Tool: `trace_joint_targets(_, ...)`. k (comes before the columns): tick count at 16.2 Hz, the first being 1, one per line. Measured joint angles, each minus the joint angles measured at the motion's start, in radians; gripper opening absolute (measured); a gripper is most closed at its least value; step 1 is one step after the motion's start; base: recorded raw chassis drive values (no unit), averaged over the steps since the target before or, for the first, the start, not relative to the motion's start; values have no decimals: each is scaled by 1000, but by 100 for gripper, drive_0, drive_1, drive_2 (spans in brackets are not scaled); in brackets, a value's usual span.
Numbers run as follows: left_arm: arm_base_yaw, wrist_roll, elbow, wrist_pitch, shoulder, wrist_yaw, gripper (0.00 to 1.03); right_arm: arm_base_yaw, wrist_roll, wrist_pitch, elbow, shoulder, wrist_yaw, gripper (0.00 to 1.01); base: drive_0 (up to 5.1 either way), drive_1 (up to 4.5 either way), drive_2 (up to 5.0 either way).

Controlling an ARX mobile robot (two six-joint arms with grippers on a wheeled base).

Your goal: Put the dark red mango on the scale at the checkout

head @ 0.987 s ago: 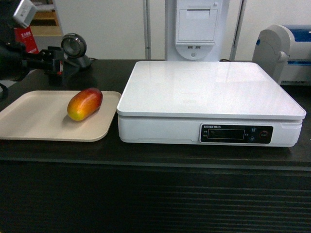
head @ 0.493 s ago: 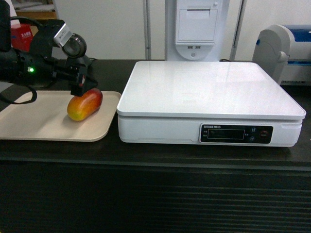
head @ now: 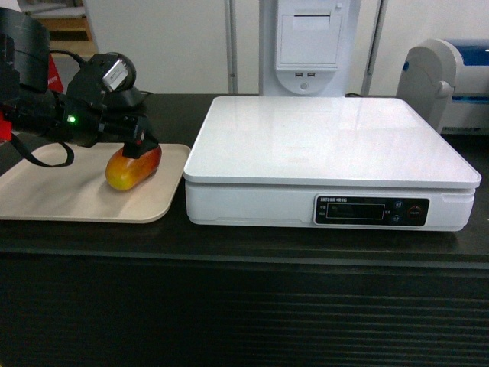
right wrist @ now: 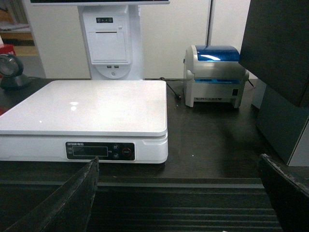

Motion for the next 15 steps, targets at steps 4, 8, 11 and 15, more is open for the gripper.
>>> trace_joint_targets(4, -6, -1, 30, -39, 29, 1, 98, 0, 0, 0, 0, 0, 0, 98, 0, 0, 0)
trace_joint_targets(8, -7, -2, 63, -92, 87, -8, 98, 0, 0, 0, 0, 0, 0, 98, 0, 0, 0)
trace_joint_targets(11, -7, -5, 75, -104, 101, -10, 98, 0, 0, 0, 0, 0, 0, 98, 0, 0, 0)
trace_joint_targets(15, 5, -19, 96, -116, 126, -19, 98, 0, 0, 0, 0, 0, 0, 98, 0, 0, 0)
